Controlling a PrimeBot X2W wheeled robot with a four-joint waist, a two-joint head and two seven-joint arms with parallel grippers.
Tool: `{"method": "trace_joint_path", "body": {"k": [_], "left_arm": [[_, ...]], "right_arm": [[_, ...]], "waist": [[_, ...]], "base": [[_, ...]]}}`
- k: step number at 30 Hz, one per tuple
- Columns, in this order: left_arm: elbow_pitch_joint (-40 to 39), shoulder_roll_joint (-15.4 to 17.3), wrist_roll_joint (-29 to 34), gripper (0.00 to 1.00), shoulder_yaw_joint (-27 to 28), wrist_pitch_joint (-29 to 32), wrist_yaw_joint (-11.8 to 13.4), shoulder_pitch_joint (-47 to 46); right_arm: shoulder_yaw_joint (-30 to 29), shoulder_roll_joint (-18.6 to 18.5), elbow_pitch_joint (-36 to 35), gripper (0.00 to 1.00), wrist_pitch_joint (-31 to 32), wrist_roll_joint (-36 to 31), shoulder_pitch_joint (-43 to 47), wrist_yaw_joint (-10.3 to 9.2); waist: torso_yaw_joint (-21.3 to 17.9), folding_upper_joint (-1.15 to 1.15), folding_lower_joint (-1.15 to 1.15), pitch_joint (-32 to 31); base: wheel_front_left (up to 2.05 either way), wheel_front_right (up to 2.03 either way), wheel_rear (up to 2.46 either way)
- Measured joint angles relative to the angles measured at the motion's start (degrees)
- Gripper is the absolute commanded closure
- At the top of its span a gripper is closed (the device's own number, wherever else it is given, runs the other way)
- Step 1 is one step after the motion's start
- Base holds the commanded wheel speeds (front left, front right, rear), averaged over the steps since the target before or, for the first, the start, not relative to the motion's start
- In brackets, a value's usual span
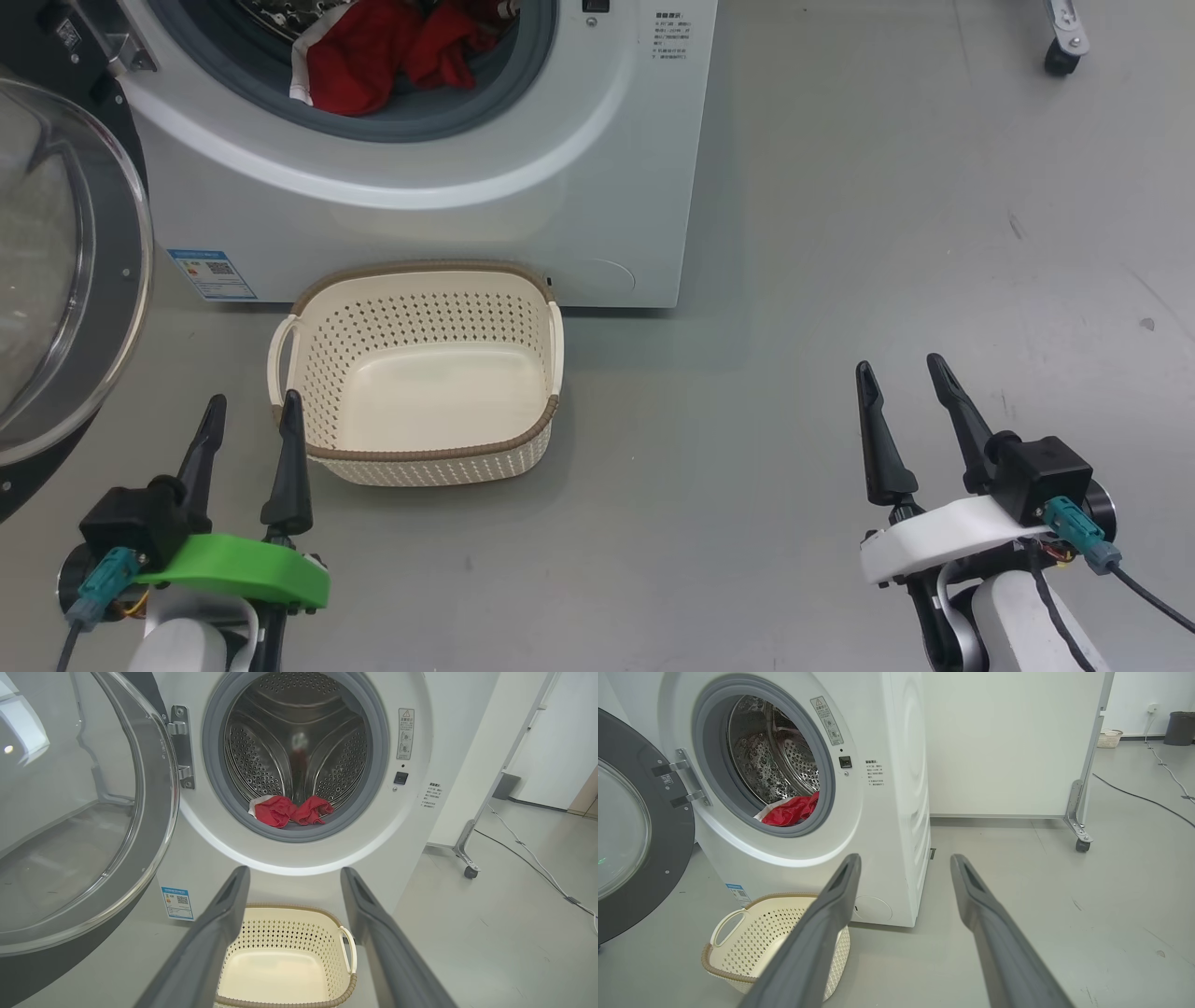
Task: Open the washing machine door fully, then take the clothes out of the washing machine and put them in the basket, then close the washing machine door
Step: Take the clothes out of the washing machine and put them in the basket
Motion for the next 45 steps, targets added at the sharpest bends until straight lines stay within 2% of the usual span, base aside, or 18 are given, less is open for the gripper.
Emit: {"method": "trace_joint_path", "body": {"k": [32,45], "left_arm": [[-0.12,0.02,-0.54,0.0,-1.12,0.0,-0.01,0.0],[-0.45,0.29,-2.7,0.0,-2.67,0.0,-0.01,0.03]], "right_arm": [[-0.02,0.24,0.14,0.0,-0.01,-0.15,0.0,0.01],[-0.02,0.25,0.35,0.0,0.0,-0.15,0.02,0.01]], "waist": [[-0.02,0.0,0.0,-0.63],[0.18,0.0,0.0,-0.71]], "base": [[0.0,0.0,0.0],[0.29,-0.29,0.0]]}}
